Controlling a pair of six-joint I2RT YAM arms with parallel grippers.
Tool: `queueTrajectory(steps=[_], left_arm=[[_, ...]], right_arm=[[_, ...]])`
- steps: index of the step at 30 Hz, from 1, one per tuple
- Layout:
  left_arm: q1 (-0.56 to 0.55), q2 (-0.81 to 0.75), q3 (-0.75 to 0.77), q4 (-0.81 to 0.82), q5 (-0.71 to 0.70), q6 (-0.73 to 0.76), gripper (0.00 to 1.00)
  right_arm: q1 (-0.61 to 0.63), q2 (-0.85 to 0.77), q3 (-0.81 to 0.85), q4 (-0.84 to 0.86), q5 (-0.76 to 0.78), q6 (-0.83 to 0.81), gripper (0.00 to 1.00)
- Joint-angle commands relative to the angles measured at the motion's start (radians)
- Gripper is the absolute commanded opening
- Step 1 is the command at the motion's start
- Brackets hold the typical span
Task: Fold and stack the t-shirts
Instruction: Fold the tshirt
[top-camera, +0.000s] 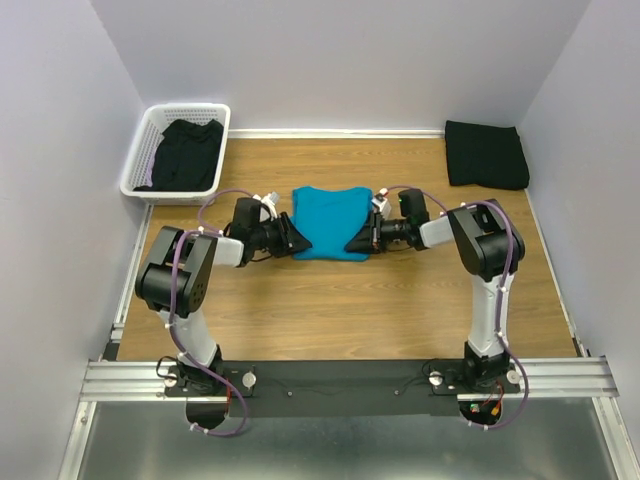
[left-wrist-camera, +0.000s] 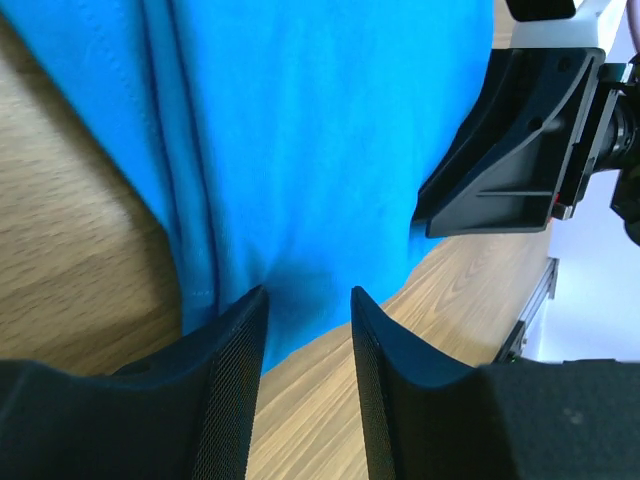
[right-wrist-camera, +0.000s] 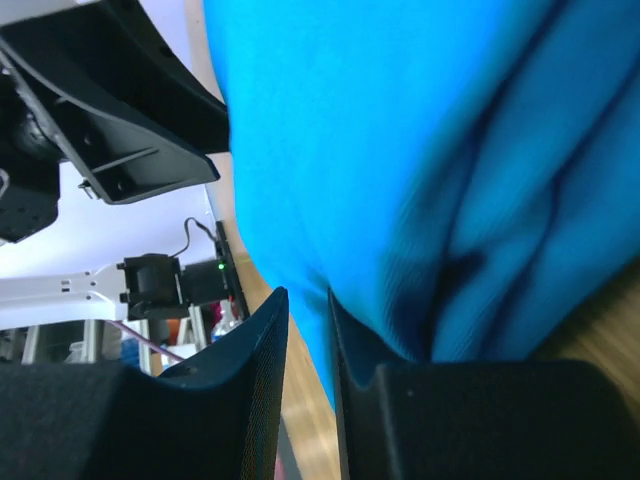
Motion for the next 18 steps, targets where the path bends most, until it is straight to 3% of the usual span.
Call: queueTrajectory(steps=[1,10,18], left_arm=[[-0.005,0.043,-0.052,0.024,-0.056,-0.039,0.47],[-0.003,-0.075,-0.127,0.0,-0.099,-0.056,0.45],[-0.003,-0.248,-0.072,-0.255,-0.322,0.075,0.51]], right_arm=[[-0.062,0.065,-0.092,0.039,0.047,-0.044,0.31],[-0.117,-0.053,-0.166,0.015,0.037,-0.102,0.31],[-0.145,-0.201,-0.203,-0.13,0.065,-0.182,0.32]])
